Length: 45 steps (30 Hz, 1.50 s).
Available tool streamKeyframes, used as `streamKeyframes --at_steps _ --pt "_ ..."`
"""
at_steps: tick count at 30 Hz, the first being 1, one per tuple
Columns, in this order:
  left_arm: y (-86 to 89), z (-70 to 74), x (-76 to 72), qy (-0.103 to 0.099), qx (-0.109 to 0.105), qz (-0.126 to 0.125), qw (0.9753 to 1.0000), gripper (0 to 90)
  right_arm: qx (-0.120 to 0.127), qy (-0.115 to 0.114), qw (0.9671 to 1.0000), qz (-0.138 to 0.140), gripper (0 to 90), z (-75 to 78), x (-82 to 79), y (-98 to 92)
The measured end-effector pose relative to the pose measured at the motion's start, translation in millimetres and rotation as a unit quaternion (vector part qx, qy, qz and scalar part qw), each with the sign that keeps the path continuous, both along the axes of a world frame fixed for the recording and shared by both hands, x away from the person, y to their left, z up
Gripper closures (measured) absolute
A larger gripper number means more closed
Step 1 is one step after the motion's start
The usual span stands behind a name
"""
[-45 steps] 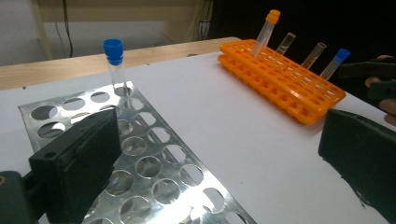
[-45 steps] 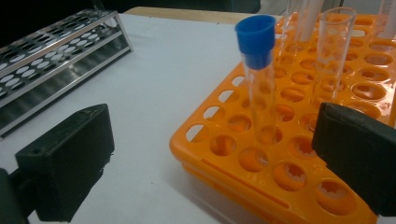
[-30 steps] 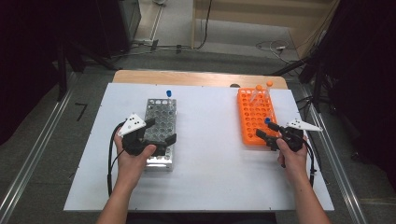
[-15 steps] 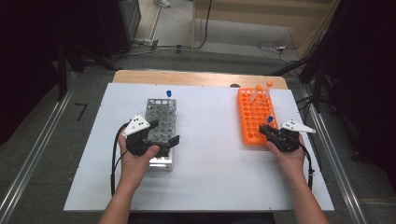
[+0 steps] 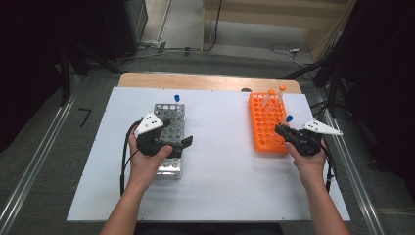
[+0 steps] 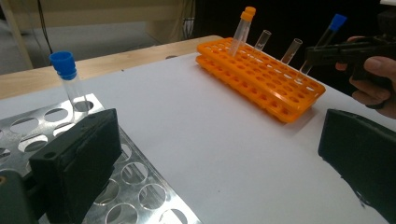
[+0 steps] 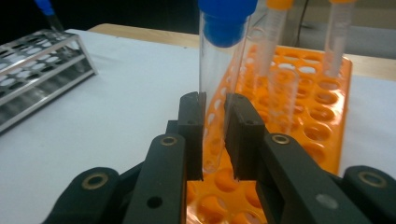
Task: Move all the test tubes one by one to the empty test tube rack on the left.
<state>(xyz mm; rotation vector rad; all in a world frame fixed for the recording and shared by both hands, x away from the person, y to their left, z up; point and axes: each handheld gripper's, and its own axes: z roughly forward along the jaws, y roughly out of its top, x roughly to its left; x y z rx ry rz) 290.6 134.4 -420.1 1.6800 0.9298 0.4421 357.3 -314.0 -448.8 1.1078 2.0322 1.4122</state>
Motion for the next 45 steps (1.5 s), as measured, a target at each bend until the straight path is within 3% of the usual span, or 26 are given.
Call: streamKeyframes --at_steps 4,6,11,17,22,23,28,29,35,45 --pt "-6.8 -4.2 -0.2 -0.002 -0.006 -0.01 0.9999 0.0 0.002 0.003 0.9995 0.032 75.1 5.8 -3.0 14.4" --pt "-14.7 -9.1 1.0 0.005 0.005 -0.021 0.9998 0.0 0.006 0.009 0.999 0.044 75.0 5.7 -3.8 20.2" --pt "-22.9 -11.3 0.8 0.008 0.01 -0.034 0.9993 0.0 0.012 0.024 0.9972 0.069 75.0 3.6 -5.8 33.4" --pt "-32.1 -13.1 -0.6 0.014 -0.004 -0.057 0.9983 2.2 0.008 0.04 0.9924 0.116 75.0 0.9 -12.5 63.9" --pt "-38.4 -10.2 -3.1 0.016 -0.012 -0.059 0.998 6.5 0.004 0.047 0.988 0.147 75.0 0.0 -19.2 82.6" --pt "-39.6 -9.1 -3.4 0.017 -0.013 -0.058 0.9981 9.9 0.004 0.05 0.9856 0.161 75.0 -0.5 -23.1 91.3" --pt "-49.2 -5.7 -5.0 0.017 -0.009 -0.065 0.9977 18.0 -0.003 0.058 0.9811 0.184 75.0 -1.7 -31.6 105.9" --pt "-51.3 -5.8 -5.5 0.016 -0.008 -0.071 0.9973 22.9 -0.003 0.061 0.9792 0.193 75.0 -1.0 -35.1 110.8" --pt "-63.1 -6.0 -9.9 0.007 -0.024 -0.116 0.993 40.5 -0.01 0.067 0.974 0.216 75.0 -1.3 -42.9 126.8" --pt "-78.2 -9.3 -12.2 0.015 -0.02 -0.158 0.9871 60.7 -0.035 0.063 0.9643 0.255 75.0 -3.0 -58.1 151.5"
